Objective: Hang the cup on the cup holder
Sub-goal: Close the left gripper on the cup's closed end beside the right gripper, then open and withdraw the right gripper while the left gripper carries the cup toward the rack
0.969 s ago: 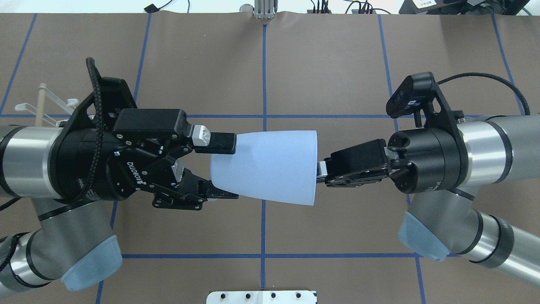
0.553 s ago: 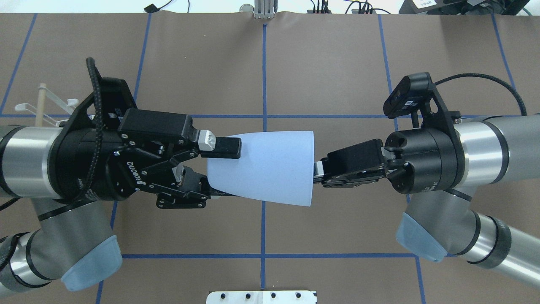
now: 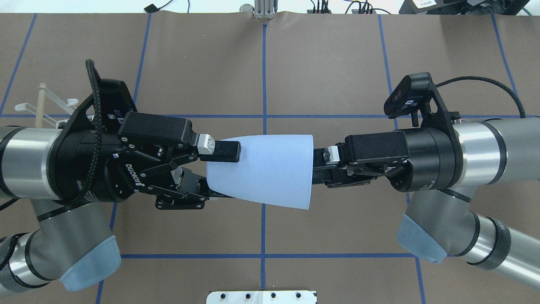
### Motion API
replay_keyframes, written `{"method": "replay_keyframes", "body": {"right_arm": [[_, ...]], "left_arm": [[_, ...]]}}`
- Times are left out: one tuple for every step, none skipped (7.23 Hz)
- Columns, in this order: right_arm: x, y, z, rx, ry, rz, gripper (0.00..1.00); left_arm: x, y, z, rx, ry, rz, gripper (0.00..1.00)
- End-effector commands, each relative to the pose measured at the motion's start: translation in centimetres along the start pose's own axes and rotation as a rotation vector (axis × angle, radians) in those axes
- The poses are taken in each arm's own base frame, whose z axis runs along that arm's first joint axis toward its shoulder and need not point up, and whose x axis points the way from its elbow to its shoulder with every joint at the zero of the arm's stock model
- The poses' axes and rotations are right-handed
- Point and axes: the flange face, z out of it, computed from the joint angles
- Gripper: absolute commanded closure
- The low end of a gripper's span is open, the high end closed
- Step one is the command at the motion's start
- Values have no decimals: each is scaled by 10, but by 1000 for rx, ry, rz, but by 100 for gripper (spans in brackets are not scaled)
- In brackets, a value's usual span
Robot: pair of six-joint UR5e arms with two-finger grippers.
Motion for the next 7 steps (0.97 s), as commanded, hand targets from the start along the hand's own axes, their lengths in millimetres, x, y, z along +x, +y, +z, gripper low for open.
{"method": "replay_keyframes", "body": {"right_arm": [[0,-1,1,2,-1,-7,0],[2,-15,-5,45,16,-18,0],[14,-39,-15,96,59,-34,0],[21,-64,-30,151,102,-78,0],[35,-95,-51,217,166,-141,0],[53,-143,-89,312,290,-196,0],[69,-187,-132,355,474,-245,0]], "left_arm": [[1,1,-1,1,-4,1,100],[6,-4,-5,17,-3,16,100],[14,-17,-15,59,-9,38,100],[19,-31,-31,110,-23,58,100],[29,-48,-43,185,-56,67,100],[40,-70,-65,262,-151,126,100],[39,-87,-102,322,-264,224,100]]}}
